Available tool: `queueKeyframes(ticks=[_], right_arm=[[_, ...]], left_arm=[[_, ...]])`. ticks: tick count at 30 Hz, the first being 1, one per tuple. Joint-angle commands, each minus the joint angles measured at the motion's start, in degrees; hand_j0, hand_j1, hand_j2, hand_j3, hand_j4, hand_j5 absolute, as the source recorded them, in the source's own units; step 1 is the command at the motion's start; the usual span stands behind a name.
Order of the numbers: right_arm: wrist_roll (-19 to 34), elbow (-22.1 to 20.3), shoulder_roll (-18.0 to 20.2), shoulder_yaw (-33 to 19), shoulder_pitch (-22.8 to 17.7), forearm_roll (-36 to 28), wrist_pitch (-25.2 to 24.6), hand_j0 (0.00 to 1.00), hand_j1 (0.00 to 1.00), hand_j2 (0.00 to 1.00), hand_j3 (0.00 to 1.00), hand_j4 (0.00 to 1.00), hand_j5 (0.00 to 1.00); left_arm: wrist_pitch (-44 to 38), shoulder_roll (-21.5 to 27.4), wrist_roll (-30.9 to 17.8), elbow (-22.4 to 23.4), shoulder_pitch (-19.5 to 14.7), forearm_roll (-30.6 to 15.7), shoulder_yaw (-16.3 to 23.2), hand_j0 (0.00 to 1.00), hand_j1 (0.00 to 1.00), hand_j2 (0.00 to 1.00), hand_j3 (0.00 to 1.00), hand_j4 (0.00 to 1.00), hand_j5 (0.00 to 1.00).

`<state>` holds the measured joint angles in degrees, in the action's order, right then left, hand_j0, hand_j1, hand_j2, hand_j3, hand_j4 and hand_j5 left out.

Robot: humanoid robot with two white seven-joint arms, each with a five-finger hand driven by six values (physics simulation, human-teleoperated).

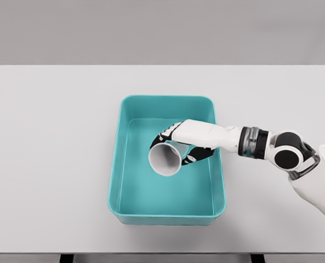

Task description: Put the paper cup into the basket with your right arm

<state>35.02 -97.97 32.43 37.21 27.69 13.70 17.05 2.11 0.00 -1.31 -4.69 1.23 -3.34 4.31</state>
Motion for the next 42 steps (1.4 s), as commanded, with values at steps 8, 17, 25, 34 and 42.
queueKeyframes(ticks=[8,17,25,34,42], right_arm=[[0.0,0.0,-0.1,0.3,0.1,0.8,0.3,0.91,0.91,0.91,0.91,0.91,0.91],[0.0,-2.5,0.4,-3.7,1.8,-0.1,0.3,0.98,0.98,0.98,0.98,0.98,0.98],[0.0,-2.5,7.5,-12.3,1.8,-13.8,6.5,0.98,0.98,0.98,0.98,0.98,0.98],[0.0,-2.5,17.5,-23.2,-9.5,-21.1,17.9,0.98,0.98,0.98,0.98,0.98,0.98],[0.0,-2.5,17.2,-23.2,-10.3,-21.1,17.9,0.99,0.99,0.99,0.99,0.99,0.99]], left_arm=[[0.0,0.0,0.0,-0.1,0.0,0.0,0.0,1.00,1.00,1.00,1.00,1.00,1.00],[0.0,0.0,0.0,-0.1,0.0,0.0,0.0,1.00,1.00,1.00,1.00,1.00,1.00],[0.0,0.0,0.0,0.0,0.0,0.0,0.0,1.00,1.00,1.00,1.00,1.00,1.00],[0.0,0.0,0.0,-0.1,0.0,0.0,0.0,1.00,1.00,1.00,1.00,1.00,1.00],[0.0,0.0,0.0,0.0,0.0,0.0,0.0,1.00,1.00,1.00,1.00,1.00,1.00]])
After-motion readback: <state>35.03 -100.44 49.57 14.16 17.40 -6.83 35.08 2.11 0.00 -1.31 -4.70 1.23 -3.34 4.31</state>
